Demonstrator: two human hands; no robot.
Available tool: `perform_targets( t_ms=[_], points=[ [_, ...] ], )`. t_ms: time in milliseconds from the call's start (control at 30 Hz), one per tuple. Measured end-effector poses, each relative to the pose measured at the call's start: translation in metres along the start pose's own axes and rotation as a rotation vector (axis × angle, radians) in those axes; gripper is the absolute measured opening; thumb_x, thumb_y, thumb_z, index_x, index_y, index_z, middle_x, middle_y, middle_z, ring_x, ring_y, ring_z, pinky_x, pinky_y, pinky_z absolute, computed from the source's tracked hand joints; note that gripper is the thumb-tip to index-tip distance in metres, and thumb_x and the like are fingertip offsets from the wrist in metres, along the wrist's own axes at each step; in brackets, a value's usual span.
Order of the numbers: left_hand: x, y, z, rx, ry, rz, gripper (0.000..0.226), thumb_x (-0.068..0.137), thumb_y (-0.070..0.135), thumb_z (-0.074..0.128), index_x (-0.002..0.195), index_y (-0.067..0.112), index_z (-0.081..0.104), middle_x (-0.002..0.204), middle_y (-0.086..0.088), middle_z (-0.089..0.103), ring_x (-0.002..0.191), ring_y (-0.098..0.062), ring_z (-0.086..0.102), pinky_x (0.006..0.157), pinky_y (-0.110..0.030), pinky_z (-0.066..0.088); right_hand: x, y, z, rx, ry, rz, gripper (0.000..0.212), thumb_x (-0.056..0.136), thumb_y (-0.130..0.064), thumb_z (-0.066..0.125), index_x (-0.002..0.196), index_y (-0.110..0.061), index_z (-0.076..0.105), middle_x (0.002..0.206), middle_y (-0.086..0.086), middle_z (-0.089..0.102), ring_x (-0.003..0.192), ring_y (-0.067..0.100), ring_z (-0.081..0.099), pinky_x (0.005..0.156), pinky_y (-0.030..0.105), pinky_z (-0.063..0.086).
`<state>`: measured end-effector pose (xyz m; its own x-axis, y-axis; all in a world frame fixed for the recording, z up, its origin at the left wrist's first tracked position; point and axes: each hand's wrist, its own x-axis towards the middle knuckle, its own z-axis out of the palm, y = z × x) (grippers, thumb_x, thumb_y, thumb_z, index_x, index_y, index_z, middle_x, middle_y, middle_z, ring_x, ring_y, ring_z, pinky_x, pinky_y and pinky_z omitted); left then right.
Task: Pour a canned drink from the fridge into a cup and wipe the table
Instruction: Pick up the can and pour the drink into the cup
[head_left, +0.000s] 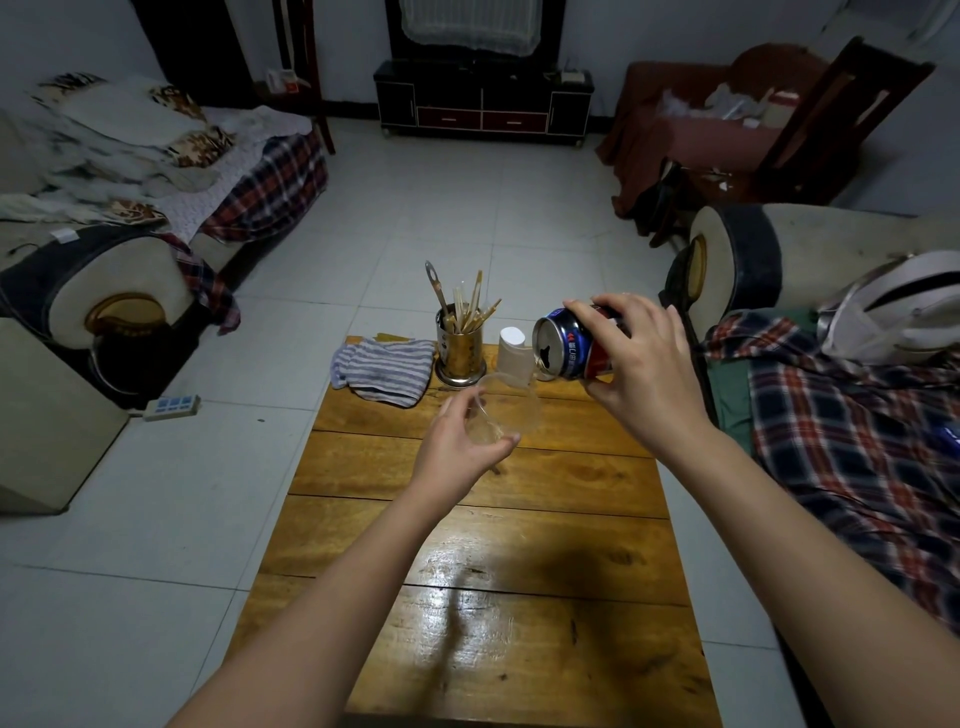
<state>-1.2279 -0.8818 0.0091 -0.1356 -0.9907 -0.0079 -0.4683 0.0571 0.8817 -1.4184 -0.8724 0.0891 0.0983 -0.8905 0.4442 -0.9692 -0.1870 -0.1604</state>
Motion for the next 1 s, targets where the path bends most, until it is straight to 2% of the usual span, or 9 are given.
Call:
perform_targets(
  t_ms=[200, 233, 333, 500, 600, 733, 833, 900, 1000],
  points=[
    [0.0002, 0.0009, -0.001, 0.013, -0.001, 0.007, 0.068, 0.073, 0.03, 0.075, 0.132, 0.02, 0.044, 0.128, 0.002, 0.049, 0.11, -0.009, 0.045, 0.084, -0.022, 0.043, 0.0007, -0.0015, -0.0005, 0.005, 0.001, -0.002, 0.076, 0.07, -0.011, 0.075, 0.136, -0.025, 0.041, 0.129, 0.01, 0.048, 0.126, 0.031, 0.037, 0.108, 0.057, 0.018],
    [-0.0001, 0.0016, -0.0013, 0.013, -0.002, 0.009, 0.068, 0.073, 0.03, 0.075, 0.132, 0.02, 0.044, 0.128, 0.002, 0.049, 0.107, -0.008, 0.046, 0.081, -0.018, 0.045, 0.0009, -0.0022, -0.0002, 0.004, 0.001, -0.004, 0.075, 0.07, -0.011, 0.075, 0.136, -0.025, 0.042, 0.129, 0.01, 0.048, 0.126, 0.031, 0.038, 0.108, 0.057, 0.018],
    [-0.0008, 0.004, -0.0013, -0.01, -0.012, 0.009, 0.064, 0.075, 0.025, 0.075, 0.13, 0.018, 0.045, 0.125, 0.001, 0.048, 0.092, -0.003, 0.047, 0.054, 0.0, 0.043, 0.0011, -0.0034, 0.0003, -0.01, 0.009, -0.017, 0.075, 0.069, -0.01, 0.075, 0.135, -0.024, 0.043, 0.128, 0.011, 0.049, 0.124, 0.032, 0.039, 0.107, 0.058, 0.02],
    [-0.0012, 0.0046, -0.0014, -0.022, -0.017, 0.012, 0.062, 0.075, 0.023, 0.075, 0.129, 0.017, 0.046, 0.125, 0.0, 0.048, 0.081, 0.003, 0.046, 0.051, 0.003, 0.039, 0.0019, -0.0053, -0.0004, -0.016, 0.02, -0.029, 0.074, 0.069, -0.009, 0.075, 0.135, -0.023, 0.044, 0.127, 0.012, 0.05, 0.123, 0.032, 0.04, 0.106, 0.059, 0.021],
    [-0.0014, 0.0047, -0.0019, -0.015, -0.018, 0.01, 0.063, 0.075, 0.023, 0.075, 0.13, 0.017, 0.046, 0.125, -0.001, 0.048, 0.085, -0.002, 0.046, 0.052, 0.004, 0.04, 0.0021, -0.0064, -0.0008, -0.018, 0.02, -0.032, 0.075, 0.069, -0.009, 0.075, 0.135, -0.023, 0.043, 0.128, 0.012, 0.05, 0.124, 0.032, 0.04, 0.106, 0.059, 0.021],
    [-0.0006, 0.0004, -0.002, -0.011, -0.009, 0.008, 0.065, 0.074, 0.027, 0.076, 0.131, 0.019, 0.045, 0.125, 0.002, 0.05, 0.106, -0.009, 0.046, 0.055, 0.001, 0.042, 0.0023, -0.0075, -0.0013, -0.015, 0.021, -0.033, 0.074, 0.07, -0.009, 0.074, 0.136, -0.023, 0.042, 0.129, 0.012, 0.049, 0.125, 0.032, 0.039, 0.107, 0.058, 0.018],
    [-0.0002, -0.0018, -0.002, 0.004, -0.005, 0.007, 0.066, 0.073, 0.03, 0.076, 0.131, 0.022, 0.045, 0.125, 0.004, 0.05, 0.111, -0.013, 0.047, 0.069, -0.008, 0.042, 0.0017, -0.0086, -0.0009, -0.019, 0.021, -0.038, 0.074, 0.07, -0.009, 0.075, 0.135, -0.023, 0.043, 0.129, 0.012, 0.049, 0.125, 0.032, 0.039, 0.107, 0.058, 0.018],
    [-0.001, -0.0005, -0.0024, -0.009, -0.01, 0.006, 0.065, 0.074, 0.026, 0.075, 0.131, 0.019, 0.044, 0.124, 0.002, 0.049, 0.105, -0.01, 0.047, 0.055, -0.003, 0.044, 0.0015, -0.0085, -0.0009, -0.022, 0.018, -0.038, 0.074, 0.07, -0.009, 0.075, 0.135, -0.024, 0.043, 0.129, 0.012, 0.049, 0.126, 0.032, 0.039, 0.108, 0.057, 0.017],
    [-0.0011, -0.0002, -0.0023, -0.011, -0.013, 0.01, 0.065, 0.075, 0.024, 0.075, 0.132, 0.017, 0.044, 0.124, 0.001, 0.048, 0.102, -0.008, 0.045, 0.054, 0.004, 0.041, 0.0014, -0.0086, -0.0018, -0.029, 0.014, -0.039, 0.075, 0.07, -0.009, 0.075, 0.136, -0.024, 0.042, 0.13, 0.012, 0.049, 0.127, 0.032, 0.038, 0.109, 0.057, 0.016]
  ],
)
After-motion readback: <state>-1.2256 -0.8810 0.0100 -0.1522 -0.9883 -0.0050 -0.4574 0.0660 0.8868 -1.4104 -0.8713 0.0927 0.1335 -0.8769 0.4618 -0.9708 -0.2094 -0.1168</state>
